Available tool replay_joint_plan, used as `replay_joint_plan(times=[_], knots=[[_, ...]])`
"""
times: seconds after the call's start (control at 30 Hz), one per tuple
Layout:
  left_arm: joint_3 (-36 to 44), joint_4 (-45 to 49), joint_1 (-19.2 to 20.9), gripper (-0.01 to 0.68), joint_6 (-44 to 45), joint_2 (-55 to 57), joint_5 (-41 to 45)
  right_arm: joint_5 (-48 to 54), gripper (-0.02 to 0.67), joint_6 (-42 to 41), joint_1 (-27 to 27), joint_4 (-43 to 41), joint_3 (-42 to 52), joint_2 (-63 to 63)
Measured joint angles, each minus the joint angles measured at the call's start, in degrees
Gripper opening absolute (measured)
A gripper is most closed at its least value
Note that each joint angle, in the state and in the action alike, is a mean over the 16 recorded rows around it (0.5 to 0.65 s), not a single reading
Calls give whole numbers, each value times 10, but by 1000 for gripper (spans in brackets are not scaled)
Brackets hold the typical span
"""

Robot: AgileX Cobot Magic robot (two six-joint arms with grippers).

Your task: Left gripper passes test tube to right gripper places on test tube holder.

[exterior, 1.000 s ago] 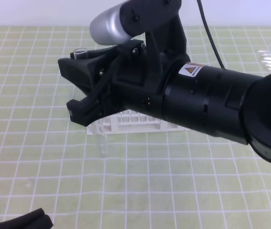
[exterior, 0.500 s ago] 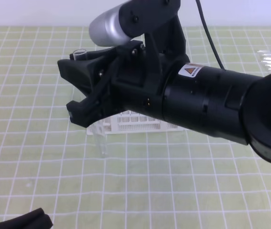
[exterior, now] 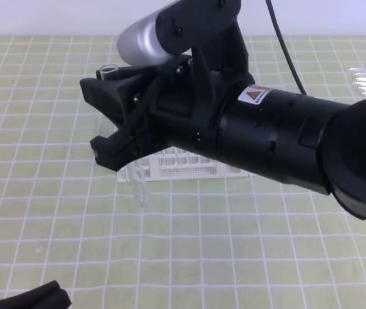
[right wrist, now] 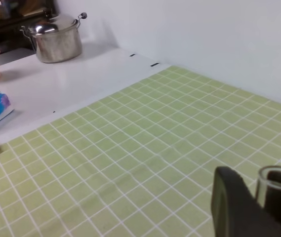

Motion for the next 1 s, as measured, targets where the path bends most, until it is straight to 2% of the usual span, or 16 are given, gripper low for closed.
replay_joint_plan(times=[0.13,0.27,0.37,0.73,0.87,1.0], knots=[[0,0,0,9,0,0,0,-8,9,9,-15,-13,7,0],[-2,0,0,9,-1,-1,-1,-38,9,65,-36,-70,26,0],[-2,0,0,9,-1,-1,-1,-84,9,149,-55,-154,48,1],[0,0,0,9,0,0,1,-311,9,524,-111,-542,130,16],[0,0,0,9,0,0,2,-355,9,585,-120,-610,128,41],[0,0,0,9,0,0,2,-368,9,593,-122,-624,108,77]])
